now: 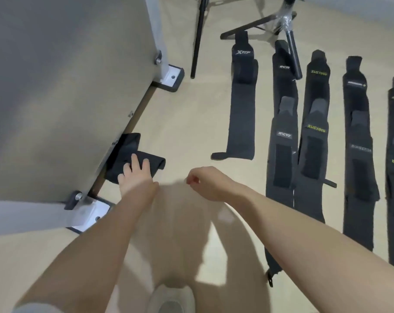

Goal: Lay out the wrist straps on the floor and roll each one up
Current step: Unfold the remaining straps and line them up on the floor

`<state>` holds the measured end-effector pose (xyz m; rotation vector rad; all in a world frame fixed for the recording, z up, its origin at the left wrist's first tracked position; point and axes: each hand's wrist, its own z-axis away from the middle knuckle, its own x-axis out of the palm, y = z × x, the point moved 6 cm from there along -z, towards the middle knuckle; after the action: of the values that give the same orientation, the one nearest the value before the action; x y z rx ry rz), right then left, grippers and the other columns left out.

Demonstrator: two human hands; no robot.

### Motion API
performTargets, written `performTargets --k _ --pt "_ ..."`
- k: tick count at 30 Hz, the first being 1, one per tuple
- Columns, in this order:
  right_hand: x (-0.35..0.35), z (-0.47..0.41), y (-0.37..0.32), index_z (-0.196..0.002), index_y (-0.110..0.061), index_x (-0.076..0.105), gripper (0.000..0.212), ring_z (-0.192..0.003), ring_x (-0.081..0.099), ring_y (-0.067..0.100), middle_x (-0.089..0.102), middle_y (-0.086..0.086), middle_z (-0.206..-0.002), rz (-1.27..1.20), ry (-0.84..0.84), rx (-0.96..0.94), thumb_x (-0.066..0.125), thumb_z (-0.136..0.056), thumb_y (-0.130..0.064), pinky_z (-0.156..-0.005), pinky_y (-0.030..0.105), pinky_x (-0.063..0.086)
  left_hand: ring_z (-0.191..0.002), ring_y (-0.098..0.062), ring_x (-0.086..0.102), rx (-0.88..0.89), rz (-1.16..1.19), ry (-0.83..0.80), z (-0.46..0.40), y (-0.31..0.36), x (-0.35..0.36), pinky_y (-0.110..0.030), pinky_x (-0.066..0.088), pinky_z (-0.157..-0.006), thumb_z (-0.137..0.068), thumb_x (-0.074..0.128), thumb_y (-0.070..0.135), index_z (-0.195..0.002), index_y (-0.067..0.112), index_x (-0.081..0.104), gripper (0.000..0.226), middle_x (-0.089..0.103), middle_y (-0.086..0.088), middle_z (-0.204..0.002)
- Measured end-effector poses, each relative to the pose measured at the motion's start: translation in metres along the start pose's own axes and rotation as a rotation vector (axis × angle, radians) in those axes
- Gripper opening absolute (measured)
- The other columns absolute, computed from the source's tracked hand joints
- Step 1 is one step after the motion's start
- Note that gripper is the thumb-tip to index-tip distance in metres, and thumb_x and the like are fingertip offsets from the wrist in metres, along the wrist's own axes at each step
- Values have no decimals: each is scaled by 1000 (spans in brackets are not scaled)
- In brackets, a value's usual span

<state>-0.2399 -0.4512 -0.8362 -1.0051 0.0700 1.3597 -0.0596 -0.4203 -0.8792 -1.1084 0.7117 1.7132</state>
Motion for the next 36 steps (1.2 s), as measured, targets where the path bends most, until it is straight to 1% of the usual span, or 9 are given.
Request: performTargets --k 2,4,7,12,16,22,27,31,36 --pt "4 -2 5 -105 -9 63 29 -98 55 21 61 -2 -103 -12 -6 19 37 -92 -9 -85 32 47 -80 -34 57 78 -78 11 -11 1 5 -31 38 -58 -58 80 16 -101 4 60 49 61 -22 -105" --pt "3 -3 16 -103 -7 62 26 -87 50 17 52 -14 -81 -37 24 66 38 -93 -9 -71 25 42 -62 -29 53 105 -45 26 -16 2 -3 -23 25 -48 -55 76 5 -75 2 59 27 58 -17 -70" --pt "-3 3 36 -106 -5 61 24 -83 46 14 45 -21 -75 -174 145 147 40 -95 -9 -60 13 35 -84 -29 56 215 283 118 -4 26 -24 -29 36 -59 -89 51 8 -100 9 66 19 64 -14 -89" --pt "-23 46 58 -129 -15 46 32 -84 55 13 51 -4 -108 -708 467 289 46 -97 -13 -80 24 50 -83 -13 56 514 764 108 63 88 -74 -20 36 -69 -86 48 2 -99 17 70 30 67 8 -89" --pt "-44 85 75 -119 -15 53 23 -91 59 17 60 3 -108 -1124 504 357 47 -98 -22 -82 28 52 -73 -10 60 560 1077 -4 80 120 -97 -16 45 -66 -83 44 5 -89 15 70 28 68 7 -79" --pt "-54 128 94 -87 -11 60 20 -71 57 20 58 2 -71 -1271 461 366 44 -96 -18 -90 37 49 -85 -13 65 477 1197 -95 109 166 -128 -40 55 -83 -85 48 1 -85 23 69 30 69 12 -85" --pt "-55 153 112 -87 -9 51 23 -87 48 23 52 7 -82 -1104 535 451 48 -96 -30 -101 43 43 -88 -12 64 606 1041 -36 130 206 -160 -39 55 -83 -84 50 1 -85 21 68 27 68 8 -86" --pt "-41 164 134 -113 -26 56 54 -108 54 24 65 2 -109 -1476 370 438 41 -86 -70 -106 47 33 -75 -8 61 586 1139 -47 144 238 -168 -20 52 -64 -88 47 0 -82 22 65 29 65 5 -82" --pt "-65 178 156 -118 -22 60 44 -107 63 31 68 11 -115 -1742 422 267 58 -87 -53 -92 46 52 -84 -19 60 397 1431 -204 151 257 -129 -32 52 -71 -91 36 -6 -90 18 61 35 65 -3 -91"
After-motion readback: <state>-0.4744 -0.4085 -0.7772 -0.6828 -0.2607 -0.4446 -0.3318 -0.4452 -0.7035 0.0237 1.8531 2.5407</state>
